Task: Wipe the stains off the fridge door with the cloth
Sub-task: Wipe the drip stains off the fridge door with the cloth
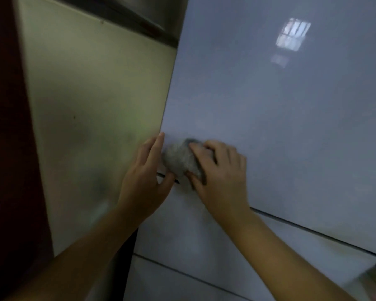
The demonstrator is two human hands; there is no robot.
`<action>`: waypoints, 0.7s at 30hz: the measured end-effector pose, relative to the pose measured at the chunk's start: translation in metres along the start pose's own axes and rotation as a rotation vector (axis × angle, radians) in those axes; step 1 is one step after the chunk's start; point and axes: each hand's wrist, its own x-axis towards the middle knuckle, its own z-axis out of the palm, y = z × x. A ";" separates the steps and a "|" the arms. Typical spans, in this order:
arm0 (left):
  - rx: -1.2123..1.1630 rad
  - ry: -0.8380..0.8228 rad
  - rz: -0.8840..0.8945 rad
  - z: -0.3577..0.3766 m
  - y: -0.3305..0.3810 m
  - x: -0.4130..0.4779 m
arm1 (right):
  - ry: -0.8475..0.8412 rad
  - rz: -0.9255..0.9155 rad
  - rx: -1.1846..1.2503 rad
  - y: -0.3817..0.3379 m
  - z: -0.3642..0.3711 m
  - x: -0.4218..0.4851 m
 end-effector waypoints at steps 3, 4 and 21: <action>0.097 -0.031 0.033 -0.001 0.000 -0.006 | -0.047 0.000 -0.008 0.016 -0.002 -0.041; 0.094 -0.036 0.024 -0.001 0.002 -0.007 | -0.064 0.005 -0.019 0.026 -0.008 -0.051; 0.239 0.151 0.567 -0.030 0.130 0.142 | 0.049 0.187 -0.013 0.093 -0.113 0.025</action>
